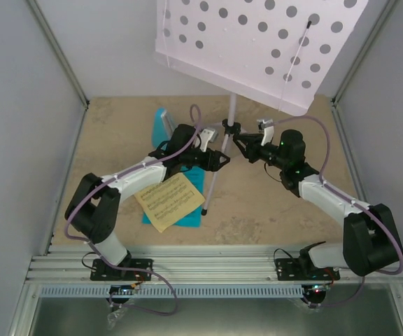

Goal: Pack up the instrument practice props

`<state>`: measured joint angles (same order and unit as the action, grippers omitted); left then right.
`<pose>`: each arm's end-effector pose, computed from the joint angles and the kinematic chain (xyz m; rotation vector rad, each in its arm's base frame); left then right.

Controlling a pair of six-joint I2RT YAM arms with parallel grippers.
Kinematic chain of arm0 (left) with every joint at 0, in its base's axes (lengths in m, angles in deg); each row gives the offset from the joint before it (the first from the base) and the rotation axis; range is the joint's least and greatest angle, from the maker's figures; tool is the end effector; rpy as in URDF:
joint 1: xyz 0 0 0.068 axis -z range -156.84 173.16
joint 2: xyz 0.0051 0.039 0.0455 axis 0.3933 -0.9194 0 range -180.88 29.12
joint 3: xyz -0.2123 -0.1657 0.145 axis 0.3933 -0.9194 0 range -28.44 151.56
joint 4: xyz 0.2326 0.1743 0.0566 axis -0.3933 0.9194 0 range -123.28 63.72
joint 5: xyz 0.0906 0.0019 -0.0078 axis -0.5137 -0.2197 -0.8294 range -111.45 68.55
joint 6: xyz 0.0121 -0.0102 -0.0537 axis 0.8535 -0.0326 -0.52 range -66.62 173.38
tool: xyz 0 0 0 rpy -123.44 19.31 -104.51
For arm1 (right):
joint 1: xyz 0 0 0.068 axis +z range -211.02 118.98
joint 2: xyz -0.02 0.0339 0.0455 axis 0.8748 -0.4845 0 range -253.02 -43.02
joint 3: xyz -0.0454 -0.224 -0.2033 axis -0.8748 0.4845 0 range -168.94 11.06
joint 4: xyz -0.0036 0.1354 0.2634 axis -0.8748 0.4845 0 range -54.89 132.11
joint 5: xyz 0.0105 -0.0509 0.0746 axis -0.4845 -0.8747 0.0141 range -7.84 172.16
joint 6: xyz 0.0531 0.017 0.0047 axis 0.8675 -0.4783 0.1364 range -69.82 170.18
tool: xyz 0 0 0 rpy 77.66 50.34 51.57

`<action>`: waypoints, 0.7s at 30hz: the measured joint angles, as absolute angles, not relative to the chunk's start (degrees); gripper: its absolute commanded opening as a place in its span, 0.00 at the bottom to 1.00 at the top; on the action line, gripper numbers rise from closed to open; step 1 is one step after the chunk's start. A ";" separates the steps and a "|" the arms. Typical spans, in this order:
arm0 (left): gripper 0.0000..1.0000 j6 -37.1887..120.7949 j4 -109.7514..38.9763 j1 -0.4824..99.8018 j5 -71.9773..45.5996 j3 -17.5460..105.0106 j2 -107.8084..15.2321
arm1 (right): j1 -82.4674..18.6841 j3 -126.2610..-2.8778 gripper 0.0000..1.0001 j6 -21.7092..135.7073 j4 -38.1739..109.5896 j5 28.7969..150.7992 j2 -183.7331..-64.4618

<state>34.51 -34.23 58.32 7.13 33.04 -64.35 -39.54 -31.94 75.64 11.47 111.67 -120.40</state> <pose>0.3173 -0.2462 0.2568 0.6279 2.1422 -1.0686 0.2974 0.1375 0.2747 -0.3320 1.8236 1.0348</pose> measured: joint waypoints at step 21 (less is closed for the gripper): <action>0.00 46.09 -28.57 60.15 4.96 33.67 -67.48 | -39.17 -35.13 0.01 70.68 13.11 108.22 -121.93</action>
<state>46.09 -28.57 60.15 4.96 33.67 -67.48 -39.17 -35.13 70.68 13.11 108.22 -121.93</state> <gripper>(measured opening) 0.134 0.115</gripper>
